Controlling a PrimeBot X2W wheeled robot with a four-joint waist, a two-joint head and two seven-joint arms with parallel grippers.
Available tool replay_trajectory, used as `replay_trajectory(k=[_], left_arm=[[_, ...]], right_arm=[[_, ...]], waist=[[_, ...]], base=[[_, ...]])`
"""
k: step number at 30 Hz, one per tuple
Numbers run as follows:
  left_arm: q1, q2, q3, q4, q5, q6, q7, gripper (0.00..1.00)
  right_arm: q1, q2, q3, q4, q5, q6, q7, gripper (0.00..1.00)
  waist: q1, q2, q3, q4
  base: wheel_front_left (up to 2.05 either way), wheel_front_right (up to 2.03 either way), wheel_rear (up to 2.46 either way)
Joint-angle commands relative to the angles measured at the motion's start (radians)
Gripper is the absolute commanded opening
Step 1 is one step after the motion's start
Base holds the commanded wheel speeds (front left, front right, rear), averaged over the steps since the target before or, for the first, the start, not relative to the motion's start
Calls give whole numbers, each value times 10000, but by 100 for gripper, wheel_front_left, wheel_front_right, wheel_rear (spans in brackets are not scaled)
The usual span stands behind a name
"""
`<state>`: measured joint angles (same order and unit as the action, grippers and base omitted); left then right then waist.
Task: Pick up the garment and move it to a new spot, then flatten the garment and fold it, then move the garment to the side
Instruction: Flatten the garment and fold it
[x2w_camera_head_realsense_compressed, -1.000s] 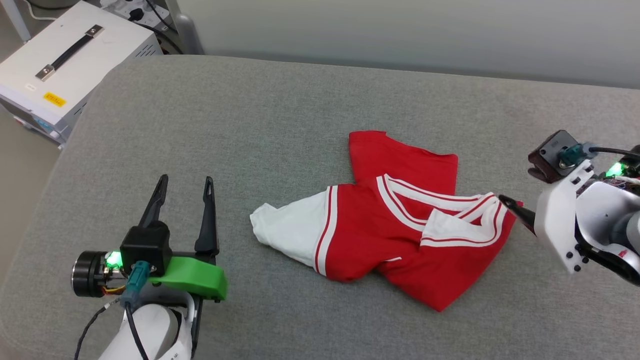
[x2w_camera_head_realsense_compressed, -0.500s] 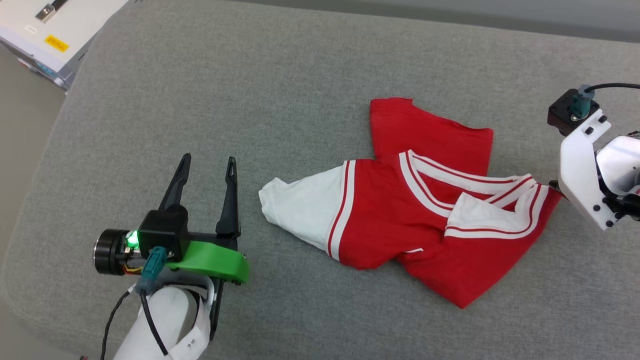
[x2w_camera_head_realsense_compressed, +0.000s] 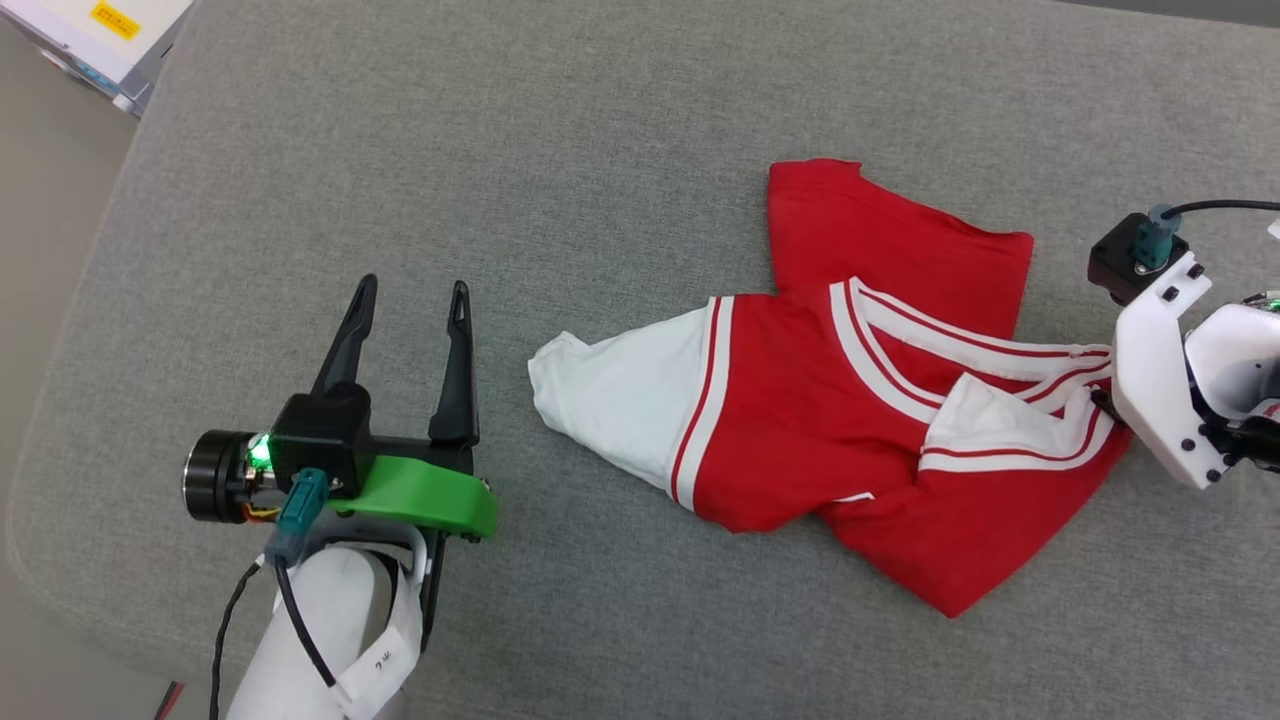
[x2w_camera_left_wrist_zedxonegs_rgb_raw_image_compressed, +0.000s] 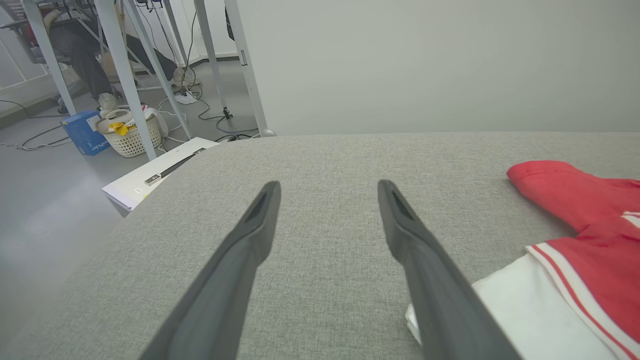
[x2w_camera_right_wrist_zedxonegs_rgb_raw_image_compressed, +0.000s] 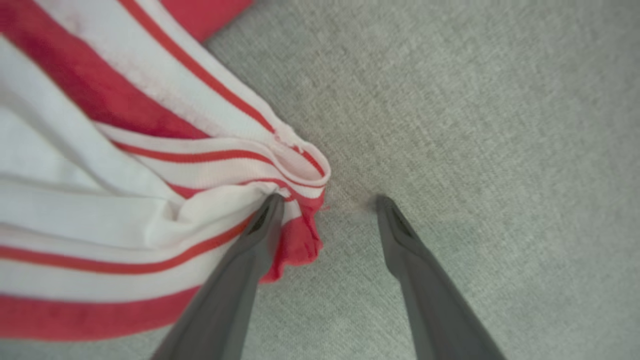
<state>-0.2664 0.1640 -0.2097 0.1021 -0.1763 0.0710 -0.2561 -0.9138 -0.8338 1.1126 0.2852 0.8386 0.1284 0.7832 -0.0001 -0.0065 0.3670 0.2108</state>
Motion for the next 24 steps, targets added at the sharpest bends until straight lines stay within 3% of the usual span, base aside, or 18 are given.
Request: replay_trajectory(k=[1, 10, 16, 24], left_arm=[[-40, -65, 109, 44, 118, -97, -57, 100], [514, -105, 600, 231, 479, -321, -57, 100], [1075, -107, 877, 196, 586, -359, -57, 100], [1757, -137, 1175, 55, 638, -364, -57, 100]], right_arm=[[443, 409, 589, 147, 354, 23, -271, 0], [-473, 453, 250, -300, 152, 23, -3522, 0], [-258, -242, -299, -1470, 129, 23, -4718, 0], [1647, -1385, -2319, -2805, 244, 23, -5657, 0]], waist=[[1, 65, -109, -85], [1, 65, -1257, -534], [1, 65, -2001, -875], [1, 65, -2489, -1358]], base=[[0, 0, 0], [0, 0, 0], [0, 0, 0], [0, 0, 0]])
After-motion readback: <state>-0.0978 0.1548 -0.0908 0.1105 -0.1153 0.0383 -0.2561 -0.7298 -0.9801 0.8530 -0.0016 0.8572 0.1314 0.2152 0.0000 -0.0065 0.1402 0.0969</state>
